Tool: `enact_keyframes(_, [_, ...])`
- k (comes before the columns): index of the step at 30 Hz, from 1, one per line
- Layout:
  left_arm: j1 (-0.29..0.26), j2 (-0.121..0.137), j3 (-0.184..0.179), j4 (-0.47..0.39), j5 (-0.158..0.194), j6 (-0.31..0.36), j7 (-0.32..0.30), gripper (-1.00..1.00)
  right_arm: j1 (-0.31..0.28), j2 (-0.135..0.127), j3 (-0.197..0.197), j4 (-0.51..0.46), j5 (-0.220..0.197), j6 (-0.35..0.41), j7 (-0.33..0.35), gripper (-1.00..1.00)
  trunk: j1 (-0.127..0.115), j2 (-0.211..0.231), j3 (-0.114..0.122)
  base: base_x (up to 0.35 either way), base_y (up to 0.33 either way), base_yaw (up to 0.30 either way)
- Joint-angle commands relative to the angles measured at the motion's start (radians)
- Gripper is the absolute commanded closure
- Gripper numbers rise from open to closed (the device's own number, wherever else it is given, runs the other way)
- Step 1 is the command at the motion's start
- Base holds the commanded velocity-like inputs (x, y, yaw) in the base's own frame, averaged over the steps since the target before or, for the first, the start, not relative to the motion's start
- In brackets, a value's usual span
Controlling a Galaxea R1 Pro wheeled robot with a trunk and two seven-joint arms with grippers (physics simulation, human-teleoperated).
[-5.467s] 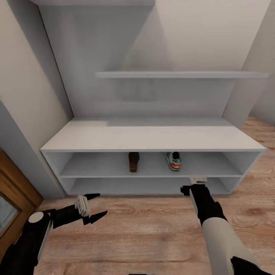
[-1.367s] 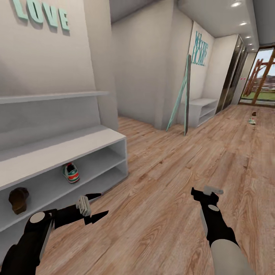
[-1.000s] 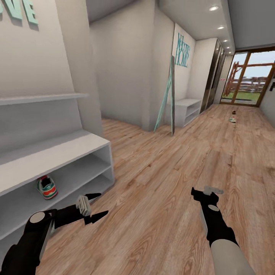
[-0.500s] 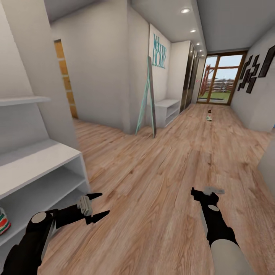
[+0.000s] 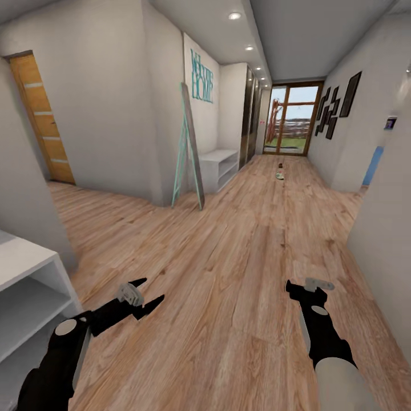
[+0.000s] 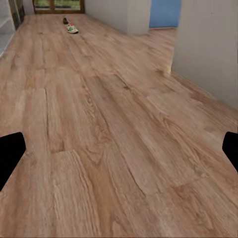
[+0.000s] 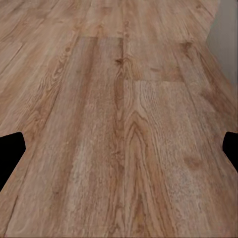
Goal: Pick up the two gym shoes and the two sandals from the corridor floor and place them onto the hallstand (shoe rack) in the corridor, making sure they are on the rack and not on the floor. Arrange them so the two gym shoes are next to each other and the two sandals are next to each other.
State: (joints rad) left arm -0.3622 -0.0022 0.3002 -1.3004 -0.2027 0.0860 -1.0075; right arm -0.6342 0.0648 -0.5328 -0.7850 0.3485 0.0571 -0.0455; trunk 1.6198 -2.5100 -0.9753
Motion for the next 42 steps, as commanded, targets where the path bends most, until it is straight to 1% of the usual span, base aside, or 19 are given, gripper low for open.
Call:
enact_keyframes(1, [-0.001, -0.021, 0.002, -0.003, -0.003, 0.009, 0.055, -1.00, -0.001, 0.001, -0.003, -0.001, 0.010, 0.007, 0.000, -1.00, 0.000, 0.000, -0.001, 0.345, -0.192, -0.155])
enact_keyframes(3, [-0.003, -0.061, 0.001, -0.004, -0.003, 0.009, 0.183, -1.00, -0.001, 0.002, -0.002, -0.004, 0.010, 0.011, -0.001, -1.00, 0.000, 0.000, -0.001, 0.345, -0.192, -0.081])
enact_keyframes(4, [-0.003, -0.069, 0.001, -0.004, -0.003, 0.009, 0.214, -1.00, -0.001, 0.002, -0.001, -0.005, 0.011, 0.012, -0.001, -1.00, 0.000, 0.000, -0.001, 0.345, -0.192, -0.051])
enact_keyframes(6, [-0.005, -0.091, 0.000, -0.005, -0.003, 0.009, 0.342, -1.00, -0.001, 0.002, 0.002, -0.012, 0.012, 0.022, -0.001, -1.00, 0.000, 0.000, -0.001, 0.345, -0.192, -0.025])
enact_keyframes(7, [-0.005, -0.094, 0.000, -0.005, -0.003, 0.009, 0.361, -1.00, -0.001, 0.003, 0.003, -0.012, 0.012, 0.030, -0.001, -1.00, 0.000, 0.000, -0.001, 0.345, -0.192, -0.013])
enact_keyframes(8, [-0.006, -0.099, 0.000, -0.006, -0.003, 0.009, 0.416, -1.00, -0.001, 0.003, 0.006, -0.014, 0.012, 0.080, 0.001, -1.00, 0.000, 0.000, -0.001, 0.345, -0.190, -0.005])
enact_keyframes(11, [-0.006, -0.100, 0.001, -0.007, -0.003, 0.009, 0.455, -1.00, -0.001, 0.003, 0.016, -0.015, 0.012, 0.125, 0.003, -1.00, 0.000, 0.000, -0.001, 0.345, -0.189, -0.003])
enact_keyframes(12, [-0.006, -0.100, 0.003, -0.011, -0.003, 0.009, 0.471, -1.00, -0.001, 0.002, 0.027, -0.015, 0.012, 0.137, 0.003, -1.00, 0.000, 0.000, -0.001, 0.345, -0.188, -0.001])
enact_keyframes(13, [-0.006, -0.100, 0.003, -0.014, -0.003, 0.009, 0.476, -1.00, -0.001, 0.002, 0.034, -0.015, 0.013, 0.141, 0.004, -1.00, 0.000, 0.000, -0.001, 0.345, -0.188, -0.001])
enact_keyframes(15, [-0.006, -0.100, 0.006, -0.021, -0.003, 0.009, 0.488, -1.00, -0.002, 0.002, 0.070, -0.015, 0.013, 0.149, 0.003, -1.00, 0.000, 0.000, -0.001, 0.345, -0.188, -0.001])
enact_keyframes(16, [-0.006, -0.100, 0.006, -0.023, -0.003, 0.009, 0.492, -1.00, -0.002, 0.001, 0.101, -0.014, 0.013, 0.152, 0.003, -1.00, 0.000, 0.000, -0.001, 0.345, -0.185, 0.000])
enact_keyframes(17, [-0.006, -0.100, 0.007, -0.024, -0.003, 0.009, 0.494, -1.00, -0.002, 0.001, 0.119, -0.014, 0.013, 0.153, 0.002, -1.00, 0.000, 0.000, -0.001, 0.345, -0.181, 0.000])
enact_keyframes(18, [-0.006, -0.101, 0.010, -0.026, -0.002, 0.010, 0.496, -1.00, -0.002, 0.001, 0.154, -0.013, 0.013, 0.155, 0.002, -1.00, 0.000, 0.000, -0.001, 0.345, -0.172, 0.000])
enact_keyframes(21, [-0.005, -0.101, 0.014, -0.027, -0.001, 0.010, 0.498, -1.00, -0.002, 0.001, 0.201, -0.013, 0.013, 0.157, -0.001, -1.00, 0.000, 0.000, -0.001, 0.345, -0.165, 0.000])
enact_keyframes(23, [-0.005, -0.102, 0.015, -0.027, 0.000, 0.010, 0.499, -1.00, -0.002, 0.001, 0.213, -0.014, 0.013, 0.157, -0.001, -1.00, 0.000, 0.000, -0.001, 0.345, -0.160, 0.000])
enact_keyframes(25, [-0.005, -0.102, 0.017, -0.028, 0.014, 0.011, 0.499, -1.00, -0.002, 0.001, 0.224, -0.014, 0.014, 0.157, -0.002, -1.00, 0.000, 0.000, -0.001, 0.345, -0.157, 0.000])
enact_keyframes(29, [-0.004, -0.102, 0.020, -0.023, 0.090, 0.012, 0.500, -1.00, -0.002, 0.002, 0.235, -0.015, 0.014, 0.153, -0.003, -1.00, 0.000, 0.000, -0.001, 0.345, -0.155, 0.000])
enact_keyframes(34, [-0.004, -0.100, 0.023, -0.021, 0.133, 0.012, 0.500, -1.00, -0.002, 0.002, 0.239, -0.014, 0.014, 0.150, -0.001, -1.00, 0.000, 0.000, -0.001, 0.345, -0.152, 0.000])
enact_keyframes(42, [-0.004, -0.099, 0.028, -0.020, 0.138, 0.012, 0.500, -1.00, -0.002, 0.003, 0.240, -0.014, 0.014, 0.152, 0.000, -1.00, 0.000, 0.000, -0.001, 0.345, -0.149, 0.000])
